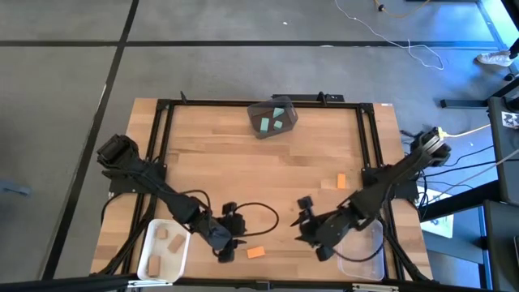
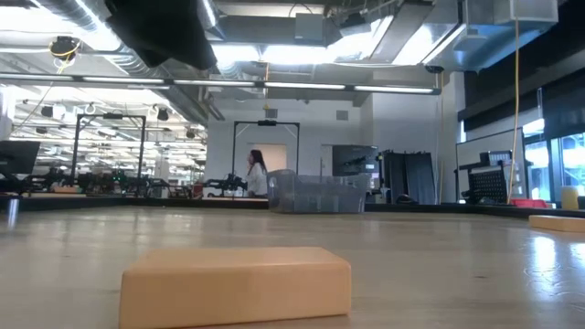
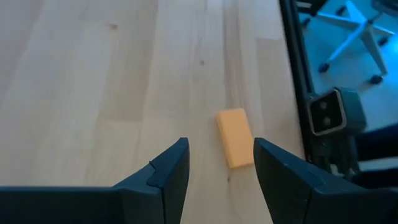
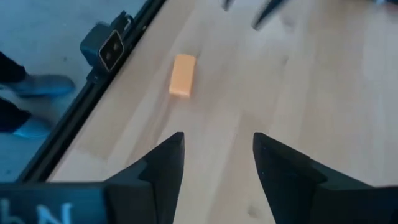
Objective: Sort & place blocks by color
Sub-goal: Put the bottom orange block into the transparent bin
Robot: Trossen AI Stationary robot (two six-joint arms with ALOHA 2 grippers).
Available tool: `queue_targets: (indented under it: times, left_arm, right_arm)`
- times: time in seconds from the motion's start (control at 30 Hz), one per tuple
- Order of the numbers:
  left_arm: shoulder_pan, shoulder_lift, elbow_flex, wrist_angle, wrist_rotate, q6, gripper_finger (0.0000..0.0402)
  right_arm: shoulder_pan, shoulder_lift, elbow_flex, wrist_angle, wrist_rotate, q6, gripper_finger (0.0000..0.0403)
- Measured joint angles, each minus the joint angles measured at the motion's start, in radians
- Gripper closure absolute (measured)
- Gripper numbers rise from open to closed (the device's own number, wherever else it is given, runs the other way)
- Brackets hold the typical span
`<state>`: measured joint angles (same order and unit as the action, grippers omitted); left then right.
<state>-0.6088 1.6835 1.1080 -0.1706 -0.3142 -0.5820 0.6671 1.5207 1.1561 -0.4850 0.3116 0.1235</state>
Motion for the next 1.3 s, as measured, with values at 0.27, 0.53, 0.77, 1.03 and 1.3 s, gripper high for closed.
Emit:
queue_targets:
  times: [0.27, 0.53, 0.77, 1.03, 1.3]
  left_arm:
    - [-0.001, -0.003, 0.0, -0.001, -0.015, -0.072, 0.0233]
    - [-0.021, -0.043, 0.001, -0.033, -0.04, -0.101, 0.0233]
    - [-0.03, -0.099, 0.0, -0.176, -0.085, -0.152, 0.0233]
    - [-0.028, -0.127, 0.0, -0.183, -0.085, -0.152, 0.0233]
    - [-0.028, -0.127, 0.0, -0.196, -0.069, -0.15, 0.0233]
  right_arm:
    - [-0.071, 0.198, 0.0, 0.33, -0.124, -0.026, 0.0223]
    - [-0.104, 0.336, 0.008, 0.458, -0.235, -0.05, 0.0228]
    - [-0.113, 0.465, 0.094, 0.461, -0.235, -0.059, 0.0228]
    - [-0.128, 0.603, 0.212, 0.461, -0.245, -0.08, 0.0228]
    - [-0.136, 0.644, 0.271, 0.43, -0.307, -0.074, 0.0228]
